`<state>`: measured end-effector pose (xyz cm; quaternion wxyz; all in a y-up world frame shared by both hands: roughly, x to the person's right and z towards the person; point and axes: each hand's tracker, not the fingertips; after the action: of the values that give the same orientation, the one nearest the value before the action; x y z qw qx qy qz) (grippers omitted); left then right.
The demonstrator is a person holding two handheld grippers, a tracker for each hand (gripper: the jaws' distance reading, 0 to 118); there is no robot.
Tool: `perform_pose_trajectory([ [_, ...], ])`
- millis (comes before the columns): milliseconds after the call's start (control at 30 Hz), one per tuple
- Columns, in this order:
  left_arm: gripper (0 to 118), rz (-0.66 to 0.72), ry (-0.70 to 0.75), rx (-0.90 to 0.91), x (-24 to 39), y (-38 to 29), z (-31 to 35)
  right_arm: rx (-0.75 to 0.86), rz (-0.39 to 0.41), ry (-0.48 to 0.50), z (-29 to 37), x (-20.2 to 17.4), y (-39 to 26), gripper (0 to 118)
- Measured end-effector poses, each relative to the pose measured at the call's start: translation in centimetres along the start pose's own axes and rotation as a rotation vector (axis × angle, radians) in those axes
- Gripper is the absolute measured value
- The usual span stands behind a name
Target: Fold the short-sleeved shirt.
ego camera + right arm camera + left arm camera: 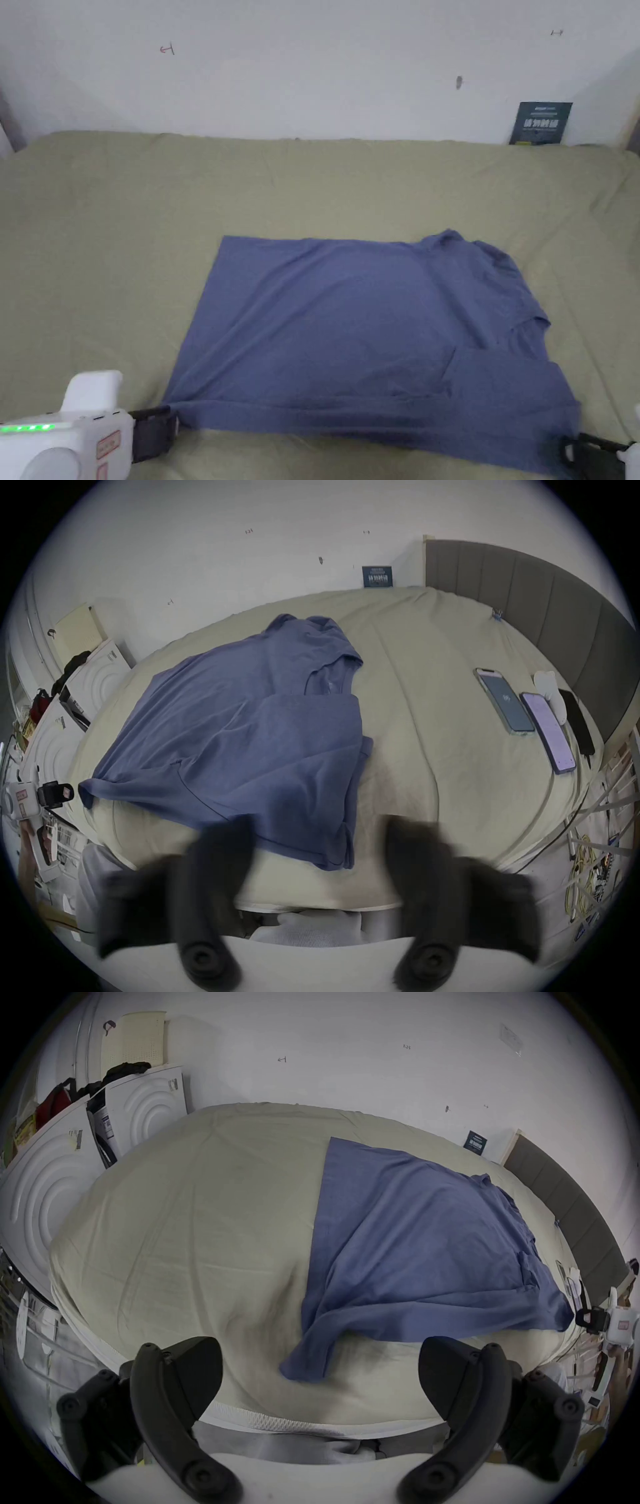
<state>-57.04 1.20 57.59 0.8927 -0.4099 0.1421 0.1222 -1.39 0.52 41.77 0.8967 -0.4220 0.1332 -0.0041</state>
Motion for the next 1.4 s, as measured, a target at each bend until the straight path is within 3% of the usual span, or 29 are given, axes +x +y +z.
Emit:
perform_pose_trajectory([
  [33,0,-0.01,0.005,-0.003,0.0,-0.2,-0.1,0.004,0.015,-0.005,-0.1,0.0,0.2,0],
  [67,0,-0.005,0.017,-0.016,0.0,-0.6,-0.3,0.01,0.008,-0.035,-0.1,-0.1,-0.2,0],
  [133,0,-0.008,0.026,-0.019,-0.9,0.0,0.4,0.028,0.002,0.008,0.1,0.2,-0.1,0],
  [367,0,-0.003,-0.02,-0.04,-1.8,0.2,0.4,0.035,0.005,0.008,0.7,0.2,0.2,0],
  [400,17,-0.002,-0.014,-0.042,-2.1,0.1,-0.6,0.033,0.004,0.01,0.6,0.2,0.3,0],
  [467,112,-0.015,-0.013,-0.087,-2.1,0.0,-2.1,0.031,0.003,0.01,0.7,0.1,0.3,0],
  [500,115,-0.031,-0.001,-0.022,-2.3,0.3,-1.4,0.028,0.0,0.015,0.6,0.1,0.3,0],
  [667,113,-0.023,0.025,-0.08,-1.5,0.8,-5.4,0.015,0.009,0.017,0.0,0.0,0.3,0],
  [733,102,-0.014,0.036,-0.094,-1.4,0.9,-6.4,0.011,-0.003,0.015,-0.6,0.8,0.1,0],
  [767,80,-0.008,0.033,-0.091,-1.5,0.8,-6.3,0.009,-0.01,0.011,-0.7,0.9,0.2,0],
  [800,33,0.003,0.025,-0.094,-0.7,1.1,-5.5,0.011,-0.011,0.011,-0.4,0.9,0.2,0],
  [833,16,-0.001,0.029,-0.096,-0.5,1.1,-5.3,0.012,-0.012,0.01,0.0,0.7,0.2,0],
  [967,9,-0.041,0.015,-0.082,-0.2,0.7,-5.0,0.012,-0.017,-0.002,0.3,1.7,0.2,0],
  [1000,9,-0.043,0.016,-0.079,-0.2,0.7,-5.1,0.014,-0.018,0.0,0.3,1.9,0.2,8],
  [1033,9,-0.052,0.036,-0.066,-0.3,0.9,-5.0,0.015,-0.022,0.004,0.4,1.9,0.2,33],
  [1100,10,-0.031,0.031,-0.068,-1.4,1.1,-5.5,0.011,-0.029,-0.014,0.4,1.6,0.4,118],
  [1167,10,-0.004,0.002,-0.083,-1.8,1.2,-5.6,0.073,-0.026,0.03,0.2,1.4,0.6,117],
  [1233,10,-0.008,0.006,-0.082,0.5,0.7,-3.9,-0.042,-0.009,0.017,0.2,0.8,0.9,117],
  [1333,10,-0.012,0.007,-0.091,0.6,1.0,-4.2,-0.066,0.032,0.03,-0.3,-0.3,1.1,116],
  [1400,10,-0.005,0.008,-0.093,0.6,1.0,-4.2,-0.077,0.045,0.045,-4.0,2.1,0.0,109],
])
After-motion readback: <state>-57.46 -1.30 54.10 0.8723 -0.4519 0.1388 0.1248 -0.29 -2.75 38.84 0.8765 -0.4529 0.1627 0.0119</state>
